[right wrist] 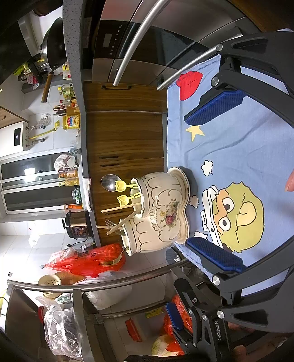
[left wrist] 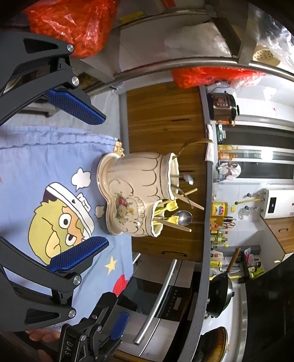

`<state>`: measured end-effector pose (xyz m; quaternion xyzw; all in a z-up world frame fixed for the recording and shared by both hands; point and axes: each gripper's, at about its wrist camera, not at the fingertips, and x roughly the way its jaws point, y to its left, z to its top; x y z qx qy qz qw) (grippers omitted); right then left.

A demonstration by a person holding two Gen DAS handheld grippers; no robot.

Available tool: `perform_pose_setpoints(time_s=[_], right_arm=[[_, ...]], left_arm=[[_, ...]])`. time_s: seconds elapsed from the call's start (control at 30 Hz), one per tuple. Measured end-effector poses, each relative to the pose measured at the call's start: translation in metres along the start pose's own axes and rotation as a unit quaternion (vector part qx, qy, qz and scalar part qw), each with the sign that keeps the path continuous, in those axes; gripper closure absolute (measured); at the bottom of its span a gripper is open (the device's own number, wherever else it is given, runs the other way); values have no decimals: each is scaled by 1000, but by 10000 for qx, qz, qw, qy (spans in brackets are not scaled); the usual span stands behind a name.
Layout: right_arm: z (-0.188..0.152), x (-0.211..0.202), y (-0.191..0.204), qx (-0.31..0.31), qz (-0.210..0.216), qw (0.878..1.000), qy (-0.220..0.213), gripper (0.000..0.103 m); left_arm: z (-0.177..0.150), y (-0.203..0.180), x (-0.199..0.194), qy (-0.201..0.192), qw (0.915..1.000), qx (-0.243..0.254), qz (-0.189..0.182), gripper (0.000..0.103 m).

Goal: Organize utensils

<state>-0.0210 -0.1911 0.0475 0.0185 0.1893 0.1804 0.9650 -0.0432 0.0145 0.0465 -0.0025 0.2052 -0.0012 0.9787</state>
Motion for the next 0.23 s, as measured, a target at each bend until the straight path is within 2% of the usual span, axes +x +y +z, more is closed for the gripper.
perform_pose_setpoints(time_s=[0.23], right_arm=[[-2,3,1,-50,-15,10000,70,5]], left_arm=[[0,4,3,114,9997,-191,-121,5]])
